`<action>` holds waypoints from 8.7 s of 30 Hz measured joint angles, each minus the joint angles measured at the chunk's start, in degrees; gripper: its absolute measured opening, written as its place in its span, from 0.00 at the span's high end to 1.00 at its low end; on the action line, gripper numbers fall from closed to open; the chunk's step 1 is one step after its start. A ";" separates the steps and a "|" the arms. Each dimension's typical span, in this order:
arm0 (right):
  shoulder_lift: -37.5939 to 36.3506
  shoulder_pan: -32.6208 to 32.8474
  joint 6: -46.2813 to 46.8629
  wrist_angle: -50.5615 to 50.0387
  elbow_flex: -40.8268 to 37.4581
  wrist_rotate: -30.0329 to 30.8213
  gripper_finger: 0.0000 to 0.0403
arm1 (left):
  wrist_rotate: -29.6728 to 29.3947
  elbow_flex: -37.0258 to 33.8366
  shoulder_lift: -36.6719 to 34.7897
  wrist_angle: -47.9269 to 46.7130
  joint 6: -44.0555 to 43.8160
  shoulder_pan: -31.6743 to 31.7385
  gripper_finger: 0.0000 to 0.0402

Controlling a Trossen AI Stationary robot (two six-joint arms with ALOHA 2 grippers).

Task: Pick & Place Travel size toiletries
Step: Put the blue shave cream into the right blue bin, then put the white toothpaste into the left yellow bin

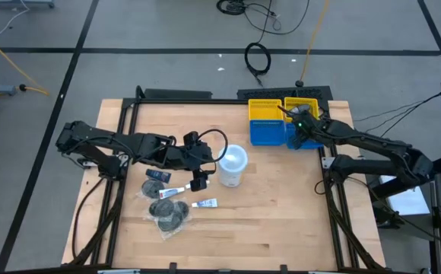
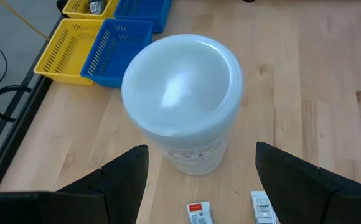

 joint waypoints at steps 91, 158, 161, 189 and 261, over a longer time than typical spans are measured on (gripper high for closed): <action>-7.95 24.00 -4.35 41.55 0.00 -25.31 0.48 | 10.33 -34.77 10.49 14.49 -16.78 -1.62 0.29; -7.95 24.14 -2.29 48.67 -0.02 -25.59 0.48 | -18.03 -34.95 -26.81 34.53 3.49 -4.76 0.89; -7.95 25.24 -1.49 52.79 -0.02 -25.64 0.48 | -18.01 -34.95 -26.73 40.39 8.34 -4.71 0.90; 10.77 35.19 -9.06 82.42 4.83 -25.83 0.48 | 2.68 -34.95 -7.82 79.86 16.29 7.16 0.88; 18.21 19.91 -8.73 63.24 16.09 -26.89 0.93 | -6.44 -34.99 -17.24 51.49 11.76 5.26 0.79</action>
